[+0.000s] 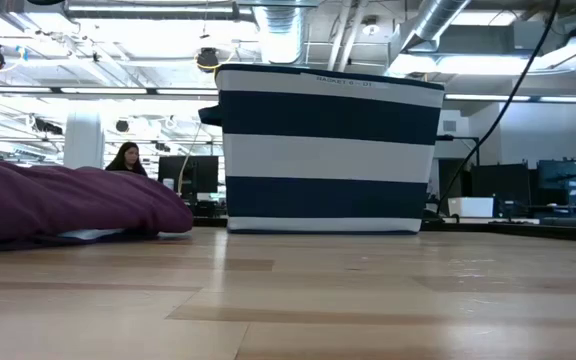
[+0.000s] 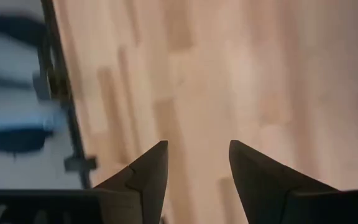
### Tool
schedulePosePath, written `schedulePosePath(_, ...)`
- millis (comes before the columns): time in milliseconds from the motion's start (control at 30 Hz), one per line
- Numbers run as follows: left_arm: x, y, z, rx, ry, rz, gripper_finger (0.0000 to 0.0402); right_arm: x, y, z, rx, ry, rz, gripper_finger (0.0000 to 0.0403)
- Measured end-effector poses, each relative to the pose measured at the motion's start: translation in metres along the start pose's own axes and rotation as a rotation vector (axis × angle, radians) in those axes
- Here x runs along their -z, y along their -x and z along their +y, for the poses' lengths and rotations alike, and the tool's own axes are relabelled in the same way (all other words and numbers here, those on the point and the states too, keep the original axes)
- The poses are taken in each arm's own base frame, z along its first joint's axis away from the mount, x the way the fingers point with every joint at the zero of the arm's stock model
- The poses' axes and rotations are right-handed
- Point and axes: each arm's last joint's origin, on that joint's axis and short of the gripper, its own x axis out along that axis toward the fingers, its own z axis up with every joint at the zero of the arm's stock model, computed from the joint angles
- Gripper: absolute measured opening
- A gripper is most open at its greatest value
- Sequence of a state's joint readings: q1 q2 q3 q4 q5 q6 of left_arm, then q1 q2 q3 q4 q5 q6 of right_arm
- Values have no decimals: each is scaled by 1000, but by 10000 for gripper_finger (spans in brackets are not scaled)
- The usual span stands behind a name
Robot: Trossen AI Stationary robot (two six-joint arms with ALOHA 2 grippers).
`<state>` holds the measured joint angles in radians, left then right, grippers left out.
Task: Pick & place medical supplies in basket/bin
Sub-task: Put the pink water bottle into the blue bin
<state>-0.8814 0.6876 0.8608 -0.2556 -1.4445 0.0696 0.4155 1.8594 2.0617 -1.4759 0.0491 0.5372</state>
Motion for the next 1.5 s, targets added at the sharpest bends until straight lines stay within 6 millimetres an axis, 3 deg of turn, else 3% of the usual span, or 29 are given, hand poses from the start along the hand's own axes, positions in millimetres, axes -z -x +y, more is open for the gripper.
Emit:
schedulePosePath(233, 0, 0, -4, 68, 45, -2, 0, 9, -87, 51, 16, -64, 335, 167)
schedulePosePath(367, 0, 0, -7, 167, 111, 0, 0, 19, -133, 67, 26, -109, 543, 179)
schedulePosePath(600, 2, 0, -19, 296, 178, 23, 0, 32, -192, 82, 57, -58, 695, 204)
schedulePosePath(933, 12, -3, -49, 321, 112, 62, 0, 59, -229, 99, 136, 58, 766, 210)
schedulePosePath(1167, 14, -5, -62, 323, 126, 66, 0, 70, -226, 111, 128, 136, 762, 208)
schedulePosePath(1500, 14, -5, -65, 362, 133, 70, 0, 84, -247, 95, 236, 189, 789, 201)
